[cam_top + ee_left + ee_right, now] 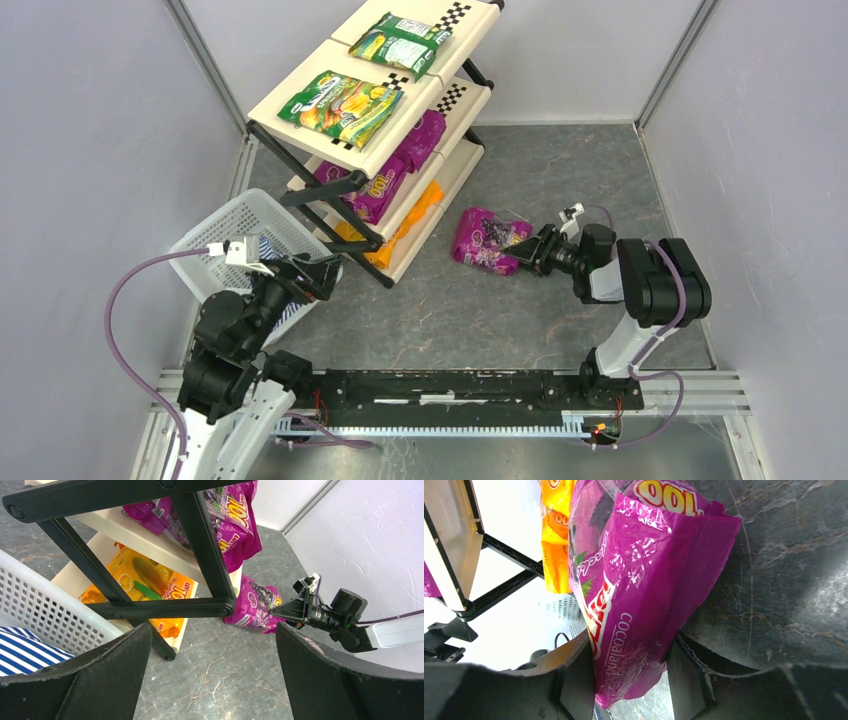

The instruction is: Place and organize the candy bags onto the shelf

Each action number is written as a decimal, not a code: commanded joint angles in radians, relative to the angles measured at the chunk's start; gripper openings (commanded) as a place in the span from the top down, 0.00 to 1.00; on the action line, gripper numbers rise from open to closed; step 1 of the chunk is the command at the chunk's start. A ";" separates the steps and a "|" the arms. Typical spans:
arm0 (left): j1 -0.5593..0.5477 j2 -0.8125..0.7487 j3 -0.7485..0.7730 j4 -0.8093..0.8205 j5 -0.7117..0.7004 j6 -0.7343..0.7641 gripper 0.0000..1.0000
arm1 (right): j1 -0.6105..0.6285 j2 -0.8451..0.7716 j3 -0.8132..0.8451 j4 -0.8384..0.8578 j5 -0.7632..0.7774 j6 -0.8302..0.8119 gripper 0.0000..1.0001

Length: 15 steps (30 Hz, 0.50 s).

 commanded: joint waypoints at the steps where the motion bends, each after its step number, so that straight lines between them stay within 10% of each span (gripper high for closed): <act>1: 0.005 0.002 0.007 0.018 -0.005 -0.017 0.01 | 0.007 -0.064 -0.017 0.057 -0.014 0.012 0.48; 15: 0.006 -0.014 0.007 0.017 0.020 -0.015 0.00 | 0.007 -0.232 -0.035 -0.025 -0.019 0.026 0.65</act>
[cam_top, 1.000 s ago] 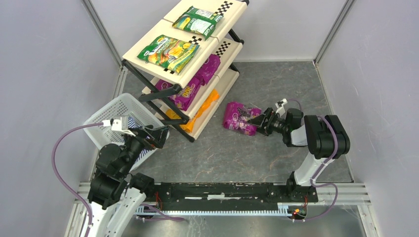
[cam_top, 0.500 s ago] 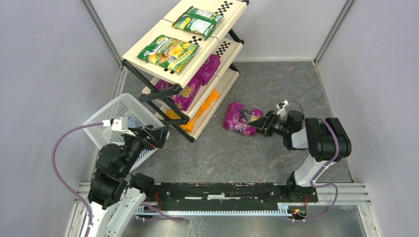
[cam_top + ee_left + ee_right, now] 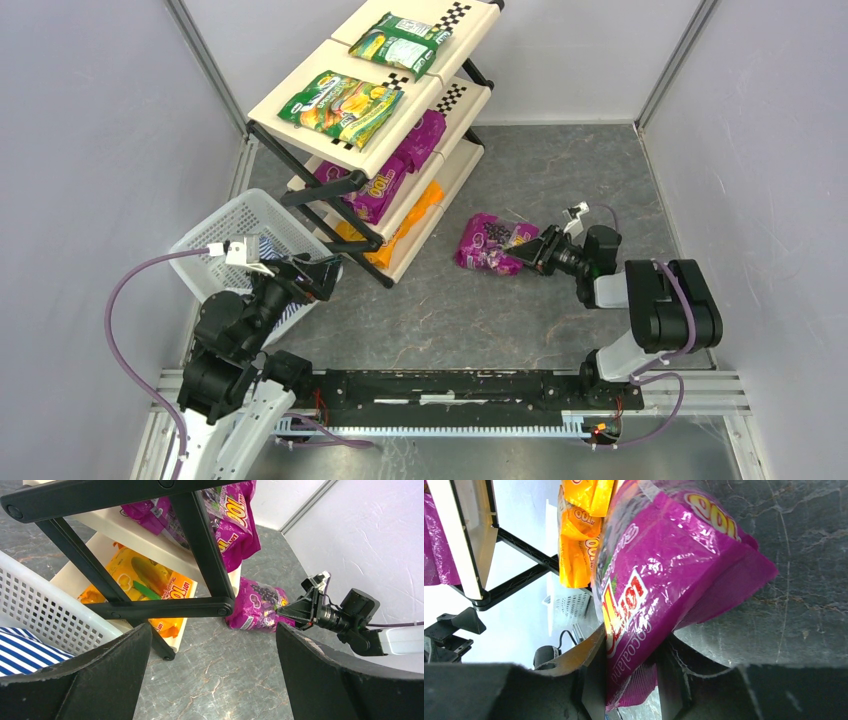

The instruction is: Place and organize the candy bags onto the shelf

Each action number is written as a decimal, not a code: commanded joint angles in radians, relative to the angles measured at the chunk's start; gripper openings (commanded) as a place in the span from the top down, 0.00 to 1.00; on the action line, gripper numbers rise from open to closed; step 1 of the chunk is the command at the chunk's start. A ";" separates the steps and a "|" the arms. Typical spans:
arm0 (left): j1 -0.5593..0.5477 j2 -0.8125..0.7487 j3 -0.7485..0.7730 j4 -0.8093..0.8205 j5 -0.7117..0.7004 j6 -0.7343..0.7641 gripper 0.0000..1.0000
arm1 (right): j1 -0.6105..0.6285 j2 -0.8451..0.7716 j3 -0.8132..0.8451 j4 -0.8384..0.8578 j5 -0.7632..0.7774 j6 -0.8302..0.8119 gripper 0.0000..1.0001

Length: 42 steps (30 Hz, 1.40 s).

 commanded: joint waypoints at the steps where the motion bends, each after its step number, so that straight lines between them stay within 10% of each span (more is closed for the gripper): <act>1: 0.005 -0.014 0.007 0.017 0.015 -0.015 0.00 | 0.003 -0.098 0.015 0.001 -0.025 0.006 0.67; 22: 0.005 -0.019 0.005 0.021 0.020 -0.013 0.00 | -0.007 -0.264 0.340 -0.156 0.048 0.113 0.79; 42: 0.005 0.056 0.012 0.009 -0.003 -0.016 0.02 | 0.112 0.272 1.262 -0.160 0.272 0.228 0.79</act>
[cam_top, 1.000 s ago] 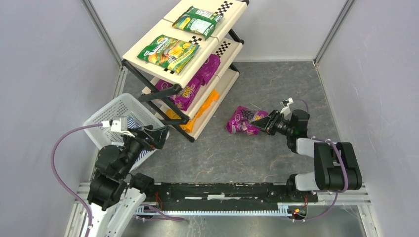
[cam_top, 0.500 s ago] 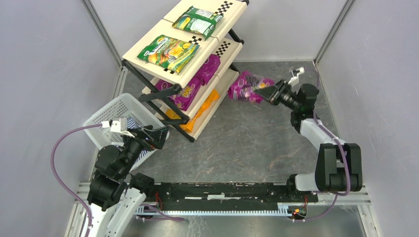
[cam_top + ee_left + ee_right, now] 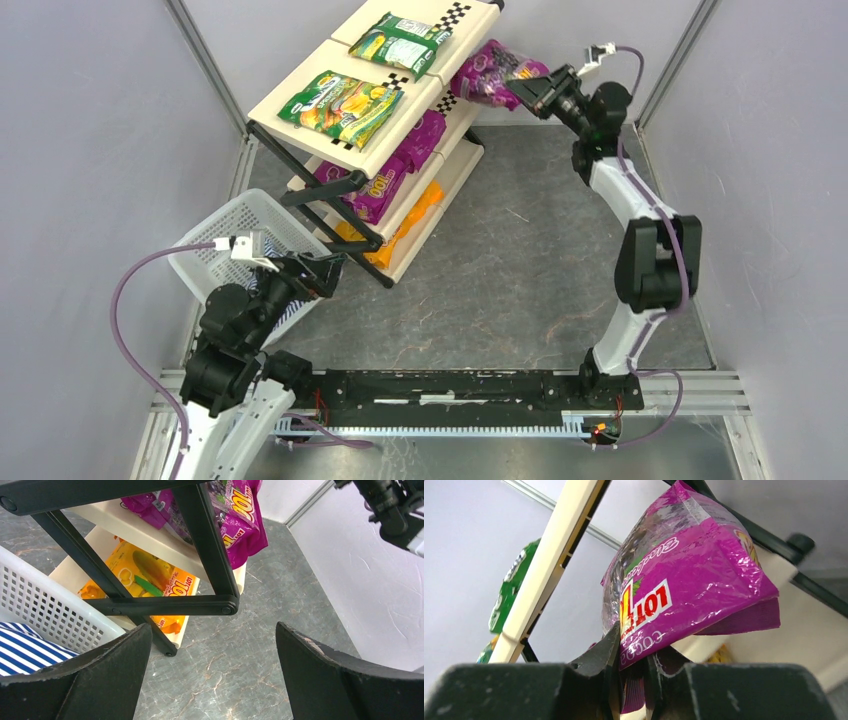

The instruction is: Place and organize the candy bags onto the shelf

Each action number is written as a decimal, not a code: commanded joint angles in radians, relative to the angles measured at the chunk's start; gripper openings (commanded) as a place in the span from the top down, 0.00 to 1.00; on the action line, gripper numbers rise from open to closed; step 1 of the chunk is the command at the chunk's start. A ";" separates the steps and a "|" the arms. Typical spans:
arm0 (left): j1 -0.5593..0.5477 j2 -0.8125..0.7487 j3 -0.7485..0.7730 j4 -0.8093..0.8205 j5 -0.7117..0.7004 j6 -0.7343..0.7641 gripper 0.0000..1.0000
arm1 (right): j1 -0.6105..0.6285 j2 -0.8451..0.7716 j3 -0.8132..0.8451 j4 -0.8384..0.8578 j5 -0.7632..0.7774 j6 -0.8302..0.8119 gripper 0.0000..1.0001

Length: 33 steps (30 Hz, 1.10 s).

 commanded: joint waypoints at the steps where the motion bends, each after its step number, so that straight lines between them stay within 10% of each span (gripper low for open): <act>1: 0.005 0.031 0.011 0.010 -0.005 -0.017 0.02 | 0.066 0.130 0.241 0.084 0.054 0.034 0.79; 13: 0.006 0.062 0.017 0.000 -0.045 -0.021 0.02 | 0.184 0.407 0.558 0.042 0.149 0.045 0.78; 33: 0.006 0.079 0.017 -0.003 -0.058 -0.025 0.02 | 0.243 0.484 0.522 0.085 0.158 0.047 0.77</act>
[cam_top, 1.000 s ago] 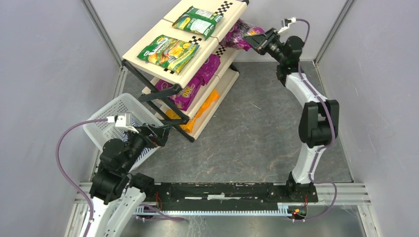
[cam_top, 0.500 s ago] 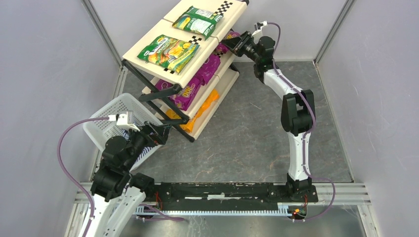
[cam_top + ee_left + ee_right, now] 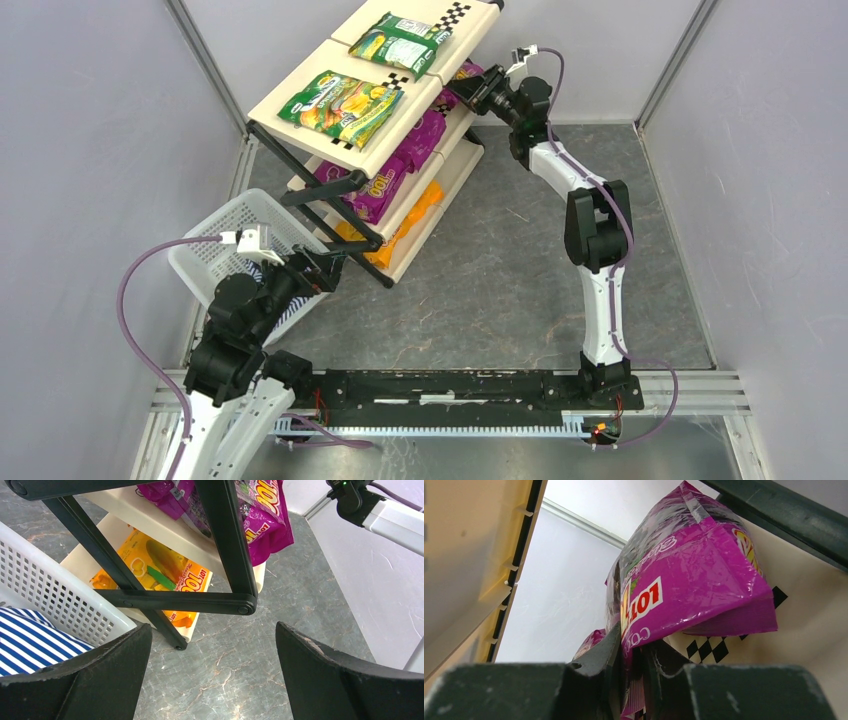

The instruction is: Place and organize the candy bags onto the shelf

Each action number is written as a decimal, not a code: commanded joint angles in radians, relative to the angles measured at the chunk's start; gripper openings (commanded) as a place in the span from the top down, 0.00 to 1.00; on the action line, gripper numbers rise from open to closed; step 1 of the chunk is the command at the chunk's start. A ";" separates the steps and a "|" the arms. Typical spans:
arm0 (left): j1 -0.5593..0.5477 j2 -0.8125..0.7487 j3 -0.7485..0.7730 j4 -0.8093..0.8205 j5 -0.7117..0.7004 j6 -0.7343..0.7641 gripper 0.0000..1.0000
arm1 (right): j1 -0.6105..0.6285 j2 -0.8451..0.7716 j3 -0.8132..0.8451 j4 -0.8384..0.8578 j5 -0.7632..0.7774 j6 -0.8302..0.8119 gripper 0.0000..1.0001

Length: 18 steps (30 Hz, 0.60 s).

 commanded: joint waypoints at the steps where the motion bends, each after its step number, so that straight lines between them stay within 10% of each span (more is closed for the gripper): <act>1: 0.005 0.014 0.017 0.012 -0.020 -0.025 0.02 | 0.025 -0.021 0.010 0.114 0.005 0.013 0.77; 18: 0.005 -0.014 0.019 0.005 -0.040 -0.029 0.02 | -0.005 -0.183 -0.167 0.033 0.034 -0.093 0.34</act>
